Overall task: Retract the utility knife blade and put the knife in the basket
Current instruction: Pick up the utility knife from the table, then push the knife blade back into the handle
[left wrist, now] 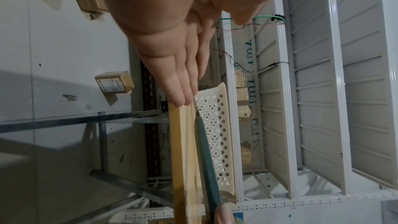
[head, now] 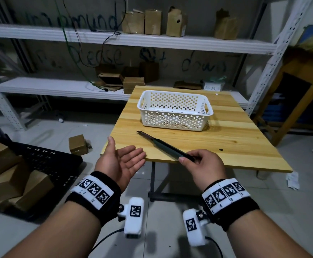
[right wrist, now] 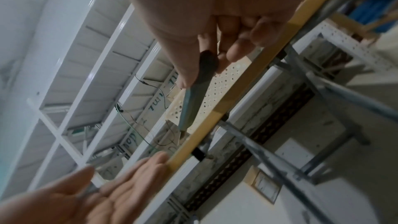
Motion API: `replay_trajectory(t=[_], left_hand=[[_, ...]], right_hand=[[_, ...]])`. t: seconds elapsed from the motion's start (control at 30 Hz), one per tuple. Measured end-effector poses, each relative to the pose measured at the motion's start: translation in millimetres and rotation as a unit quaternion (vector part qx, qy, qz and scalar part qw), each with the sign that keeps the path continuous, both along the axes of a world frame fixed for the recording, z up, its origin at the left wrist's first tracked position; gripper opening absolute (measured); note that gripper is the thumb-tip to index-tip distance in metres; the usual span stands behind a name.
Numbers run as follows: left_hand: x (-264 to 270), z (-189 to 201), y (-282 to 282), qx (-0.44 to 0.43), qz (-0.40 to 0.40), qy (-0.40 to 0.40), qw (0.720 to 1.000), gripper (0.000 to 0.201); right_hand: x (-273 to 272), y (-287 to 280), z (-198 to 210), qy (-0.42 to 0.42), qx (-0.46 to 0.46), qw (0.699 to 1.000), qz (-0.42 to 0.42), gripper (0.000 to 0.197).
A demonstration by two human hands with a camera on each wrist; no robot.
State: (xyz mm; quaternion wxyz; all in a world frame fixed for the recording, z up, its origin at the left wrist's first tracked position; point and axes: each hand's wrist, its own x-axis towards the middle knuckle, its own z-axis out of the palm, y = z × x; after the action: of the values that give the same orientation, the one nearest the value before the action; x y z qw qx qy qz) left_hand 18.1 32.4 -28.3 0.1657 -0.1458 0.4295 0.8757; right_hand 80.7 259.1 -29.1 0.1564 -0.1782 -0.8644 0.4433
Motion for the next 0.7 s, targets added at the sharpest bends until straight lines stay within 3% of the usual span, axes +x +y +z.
replay_trajectory(t=[0.2,0.4,0.53,0.7], left_hand=[[10.2,8.4,13.0,0.035,-0.061,0.01,0.997,0.08],[12.9,9.8,14.1,0.052,-0.043,0.058,0.996,0.051],[12.4,5.4,7.2,-0.035,-0.019,0.109,0.993,0.03],[17.7,-4.0,14.6,-0.101,-0.041,0.164,0.981,0.029]], right_hand=[[17.9,-22.0,6.3,0.067,-0.098,0.992,0.036,0.016],[28.5,-43.8,-3.6,0.1,-0.097,0.988,0.073,0.033],[29.0,-47.8,-4.0,0.071,-0.117,0.986,0.094,0.036],[23.4,-56.3,-6.5,-0.036,-0.302,0.943,0.134,0.033]])
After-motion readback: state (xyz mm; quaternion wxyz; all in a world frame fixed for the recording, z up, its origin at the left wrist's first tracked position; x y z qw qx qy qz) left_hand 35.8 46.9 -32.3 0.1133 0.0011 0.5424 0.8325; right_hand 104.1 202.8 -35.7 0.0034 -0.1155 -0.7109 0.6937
